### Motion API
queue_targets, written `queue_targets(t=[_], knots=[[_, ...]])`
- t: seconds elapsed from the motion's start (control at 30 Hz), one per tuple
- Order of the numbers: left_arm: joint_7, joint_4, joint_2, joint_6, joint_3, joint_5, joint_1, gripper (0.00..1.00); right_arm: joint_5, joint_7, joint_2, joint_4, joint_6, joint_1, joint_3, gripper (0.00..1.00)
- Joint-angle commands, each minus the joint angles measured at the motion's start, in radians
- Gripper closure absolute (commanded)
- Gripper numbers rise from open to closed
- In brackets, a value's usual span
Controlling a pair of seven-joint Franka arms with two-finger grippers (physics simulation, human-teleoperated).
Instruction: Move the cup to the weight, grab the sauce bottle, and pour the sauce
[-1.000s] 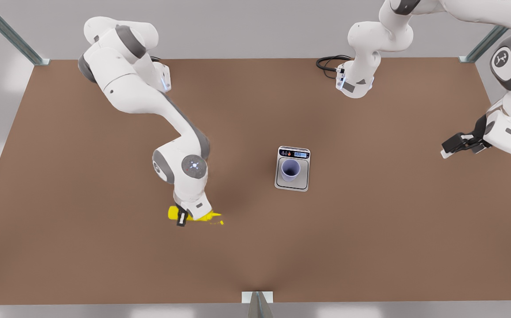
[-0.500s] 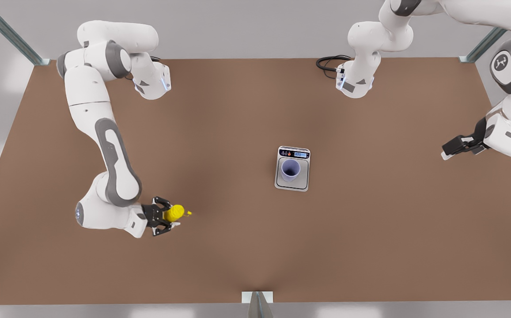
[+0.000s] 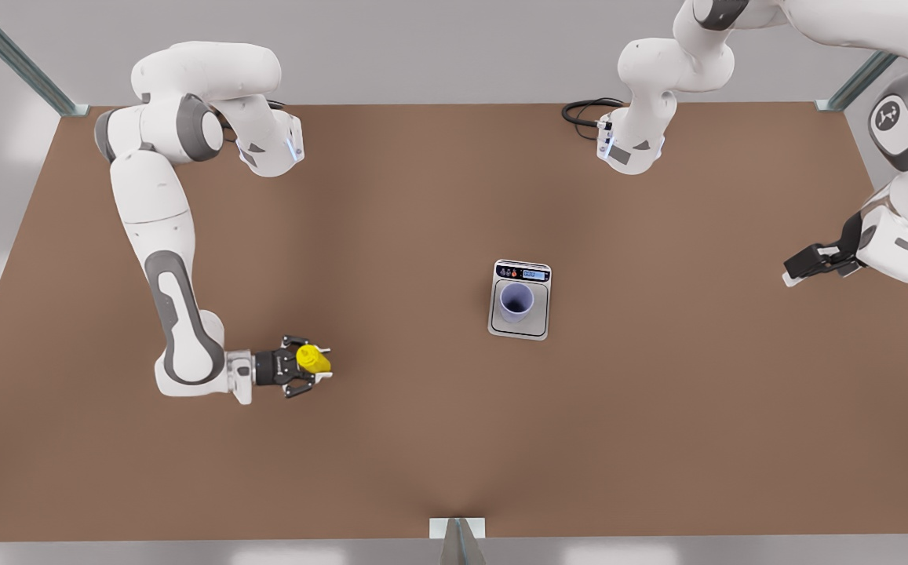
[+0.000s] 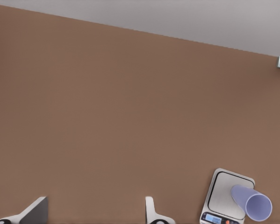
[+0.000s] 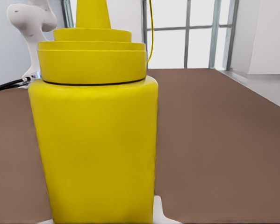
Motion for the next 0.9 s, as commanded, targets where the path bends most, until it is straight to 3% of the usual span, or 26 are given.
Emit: queue_targets(t=[0.0, 0.43, 0.63, 0.8, 0.83, 0.87], knots=[[0.000, 0.000, 0.000, 0.000, 0.000, -0.001, 0.000, 0.00, 0.001, 0.001, 0.000, 0.000, 0.002, 0.000, 0.000, 0.45], [0.000, 0.000, 0.001, 0.003, -0.002, -0.001, 0.000, 0.00, 0.024, -0.002, 0.034, 0.006, 0.020, 0.011, 0.000, 0.43], [0.000, 0.000, 0.001, 0.005, -0.002, 0.001, 0.000, 0.00, 0.024, 0.006, 0.034, 0.005, 0.020, 0.012, 0.000, 0.30], [0.000, 0.000, 0.000, 0.002, 0.000, -0.001, 0.000, 0.00, 0.024, 0.007, 0.033, 0.005, 0.020, 0.012, 0.000, 0.30], [0.000, 0.000, 0.000, 0.002, -0.002, -0.001, 0.000, 0.00, 0.024, 0.007, 0.033, 0.005, 0.020, 0.012, 0.000, 0.26], [0.000, 0.000, 0.000, 0.002, 0.000, 0.001, 0.000, 0.00, 0.024, 0.009, 0.031, 0.005, 0.019, 0.012, 0.000, 0.00]])
